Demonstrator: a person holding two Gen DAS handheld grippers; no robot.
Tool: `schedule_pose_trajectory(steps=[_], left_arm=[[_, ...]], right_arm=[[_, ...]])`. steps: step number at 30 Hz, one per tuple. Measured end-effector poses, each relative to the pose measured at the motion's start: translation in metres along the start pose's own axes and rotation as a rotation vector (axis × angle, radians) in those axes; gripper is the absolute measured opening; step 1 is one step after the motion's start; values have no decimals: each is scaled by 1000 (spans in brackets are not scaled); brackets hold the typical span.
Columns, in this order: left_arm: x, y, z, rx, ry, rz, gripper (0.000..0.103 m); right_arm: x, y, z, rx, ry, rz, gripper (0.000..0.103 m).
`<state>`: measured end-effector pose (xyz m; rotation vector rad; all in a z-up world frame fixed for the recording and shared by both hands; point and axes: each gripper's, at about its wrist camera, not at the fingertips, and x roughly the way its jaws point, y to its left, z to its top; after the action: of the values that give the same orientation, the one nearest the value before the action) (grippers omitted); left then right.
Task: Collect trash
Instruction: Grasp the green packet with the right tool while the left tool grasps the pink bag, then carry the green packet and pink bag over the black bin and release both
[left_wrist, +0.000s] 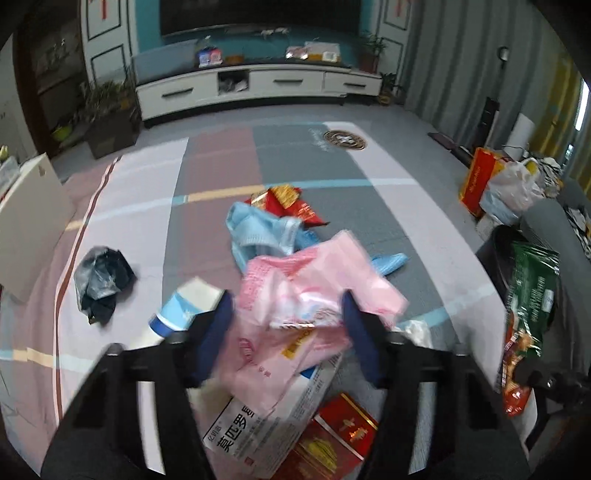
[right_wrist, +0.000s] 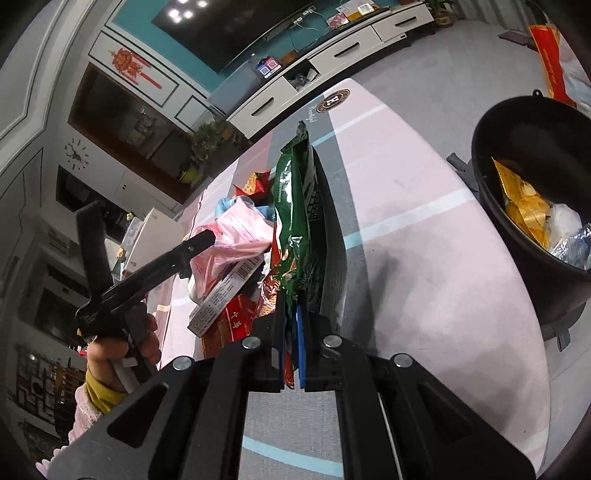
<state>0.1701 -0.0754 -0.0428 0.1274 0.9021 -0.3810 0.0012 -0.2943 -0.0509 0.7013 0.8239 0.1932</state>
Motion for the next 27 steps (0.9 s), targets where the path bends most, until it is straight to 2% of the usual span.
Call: schedule_pose_trajectory(steps=[2,7,13,19,27], left_arm=[[3,3,-1,-12,4,11,29],[-4,3,-7,-21,-14,6,18],[-47,-8,-13,-22,-96,-43,17],[-88,-42,-11,23,-180,-110,17],[-94,-114,-2,122,-189,-212,17]], right_arm=[[-3,-1,-1,2,-4,-1,6],[-9,-6,1,14,-23,1,6],[-27,-6,3,3,-81,-9,6],[-50,-17,7,14,-168,-58,6],[-90,-59,11,58,-285,-155,6]])
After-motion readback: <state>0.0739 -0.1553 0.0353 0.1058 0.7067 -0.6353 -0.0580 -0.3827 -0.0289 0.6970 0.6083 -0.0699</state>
